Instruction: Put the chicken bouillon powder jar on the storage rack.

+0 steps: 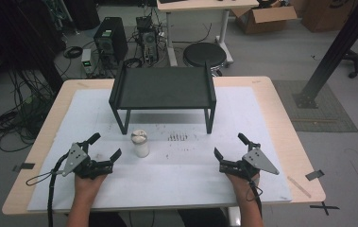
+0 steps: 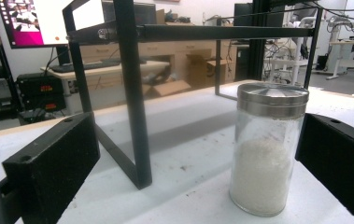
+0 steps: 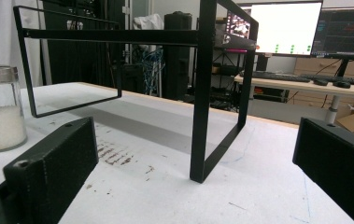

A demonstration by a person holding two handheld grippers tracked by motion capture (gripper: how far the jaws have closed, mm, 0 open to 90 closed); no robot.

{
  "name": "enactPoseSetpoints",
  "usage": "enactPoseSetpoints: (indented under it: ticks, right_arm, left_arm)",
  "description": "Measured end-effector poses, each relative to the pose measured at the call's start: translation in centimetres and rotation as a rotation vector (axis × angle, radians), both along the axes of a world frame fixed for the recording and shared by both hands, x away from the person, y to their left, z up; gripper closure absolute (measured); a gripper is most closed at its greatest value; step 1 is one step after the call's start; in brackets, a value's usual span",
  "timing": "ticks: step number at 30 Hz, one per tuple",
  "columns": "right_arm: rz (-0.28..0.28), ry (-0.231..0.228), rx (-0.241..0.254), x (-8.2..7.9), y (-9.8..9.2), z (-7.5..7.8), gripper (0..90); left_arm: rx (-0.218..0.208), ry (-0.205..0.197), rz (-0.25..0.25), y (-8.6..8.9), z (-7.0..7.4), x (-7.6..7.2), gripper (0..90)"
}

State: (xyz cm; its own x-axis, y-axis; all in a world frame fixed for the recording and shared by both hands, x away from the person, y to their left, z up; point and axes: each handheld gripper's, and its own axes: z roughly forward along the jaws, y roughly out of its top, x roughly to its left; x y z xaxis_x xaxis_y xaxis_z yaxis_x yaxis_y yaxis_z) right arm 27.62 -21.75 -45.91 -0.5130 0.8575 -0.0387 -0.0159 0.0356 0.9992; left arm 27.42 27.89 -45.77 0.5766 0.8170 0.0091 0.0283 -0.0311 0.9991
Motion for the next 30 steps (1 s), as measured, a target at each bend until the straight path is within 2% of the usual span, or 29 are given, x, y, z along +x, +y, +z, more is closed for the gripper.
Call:
enactPoseSetpoints:
  ticks: [17,26,30]
  right_arm:
    - [0.005,0.000,0.004,0.01,-0.04,-0.01,0.0]
    - [0.004,-0.006,0.003,-0.03,-0.02,0.00,0.0]
    - [0.005,-0.007,0.001,-0.04,-0.01,0.01,0.0]
  left_arm:
    - [0.004,-0.007,0.001,-0.05,0.00,-0.06,0.3]
    - [-0.010,0.009,0.001,0.08,0.05,0.12,0.5]
    - [-0.025,0.030,-0.004,0.30,0.21,0.32,0.2]
